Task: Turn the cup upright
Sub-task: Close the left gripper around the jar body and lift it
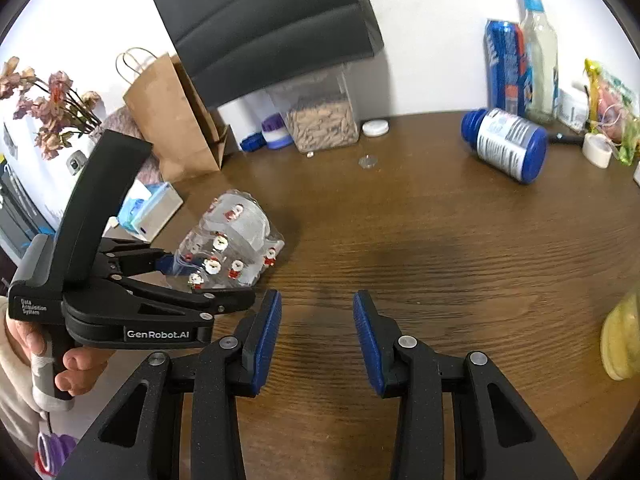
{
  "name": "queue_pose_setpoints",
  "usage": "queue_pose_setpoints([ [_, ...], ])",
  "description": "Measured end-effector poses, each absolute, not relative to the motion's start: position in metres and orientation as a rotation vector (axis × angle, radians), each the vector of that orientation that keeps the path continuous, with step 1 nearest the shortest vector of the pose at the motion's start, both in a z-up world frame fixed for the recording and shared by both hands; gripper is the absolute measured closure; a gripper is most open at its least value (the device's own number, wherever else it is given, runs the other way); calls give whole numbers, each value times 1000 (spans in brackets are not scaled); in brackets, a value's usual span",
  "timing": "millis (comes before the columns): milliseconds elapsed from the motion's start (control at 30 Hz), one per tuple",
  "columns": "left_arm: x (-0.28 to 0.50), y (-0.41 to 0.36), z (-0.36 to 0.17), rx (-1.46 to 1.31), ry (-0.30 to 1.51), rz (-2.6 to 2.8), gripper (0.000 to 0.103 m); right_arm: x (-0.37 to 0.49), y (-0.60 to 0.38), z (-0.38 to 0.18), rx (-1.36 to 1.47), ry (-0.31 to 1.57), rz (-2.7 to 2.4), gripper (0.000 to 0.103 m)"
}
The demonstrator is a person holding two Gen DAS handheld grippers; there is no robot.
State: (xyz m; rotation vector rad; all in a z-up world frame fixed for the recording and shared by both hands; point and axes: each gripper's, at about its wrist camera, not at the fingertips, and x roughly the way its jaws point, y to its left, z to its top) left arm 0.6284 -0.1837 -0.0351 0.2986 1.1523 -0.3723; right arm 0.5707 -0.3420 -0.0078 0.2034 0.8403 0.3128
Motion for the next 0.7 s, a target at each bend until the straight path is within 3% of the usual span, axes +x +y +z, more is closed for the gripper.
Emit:
queue_pose_setpoints([
  [133,599,-162,25,253,1031,-385,46,547,-338,26,219,779,332,58],
  [167,592,-155,40,241,999,-381,46,538,-335,40,227,748,349,48],
  [200,580,-145,58,236,948,-361,46,530,-332,51,231,722,367,25],
  [267,552,-121,89,203,852,-336,46,508,-324,81,242,643,414,12],
  [533,400,-52,167,169,585,-320,46,422,-259,178,267,516,696,12],
  [700,318,-35,183,157,471,-351,46,371,-195,211,261,522,896,12],
])
